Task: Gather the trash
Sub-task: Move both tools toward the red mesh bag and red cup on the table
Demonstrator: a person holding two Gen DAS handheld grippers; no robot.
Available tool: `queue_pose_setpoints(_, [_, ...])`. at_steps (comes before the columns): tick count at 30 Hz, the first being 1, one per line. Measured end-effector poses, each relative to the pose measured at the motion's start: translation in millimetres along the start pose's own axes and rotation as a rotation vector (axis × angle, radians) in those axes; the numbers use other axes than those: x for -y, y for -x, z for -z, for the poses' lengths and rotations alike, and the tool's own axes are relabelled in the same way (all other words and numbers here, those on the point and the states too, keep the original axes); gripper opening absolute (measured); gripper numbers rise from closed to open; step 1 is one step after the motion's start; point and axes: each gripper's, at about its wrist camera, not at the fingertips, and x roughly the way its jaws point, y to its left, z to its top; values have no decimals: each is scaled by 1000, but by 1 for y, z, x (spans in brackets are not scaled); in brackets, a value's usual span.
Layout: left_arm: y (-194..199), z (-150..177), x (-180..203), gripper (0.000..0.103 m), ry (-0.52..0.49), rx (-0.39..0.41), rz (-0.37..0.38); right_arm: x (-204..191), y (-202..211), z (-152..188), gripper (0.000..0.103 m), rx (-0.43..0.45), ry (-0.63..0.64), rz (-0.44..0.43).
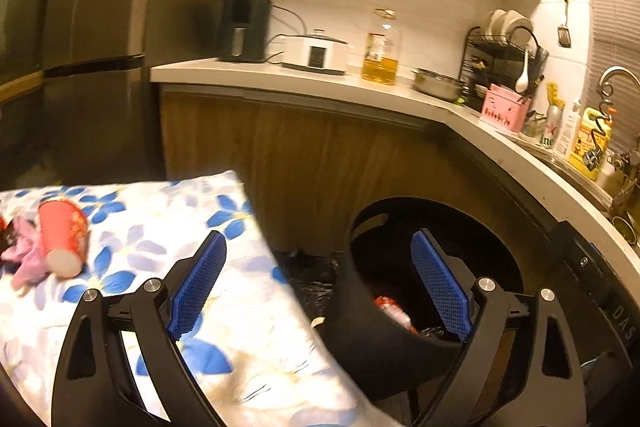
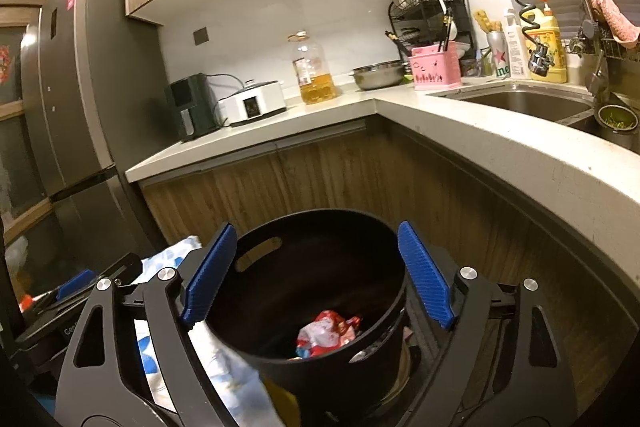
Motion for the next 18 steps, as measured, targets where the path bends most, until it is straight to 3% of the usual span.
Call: queue_pose_setpoints(18, [71,36,-92,90,50,21,-216,-73,38,40,83,-42,6,-108])
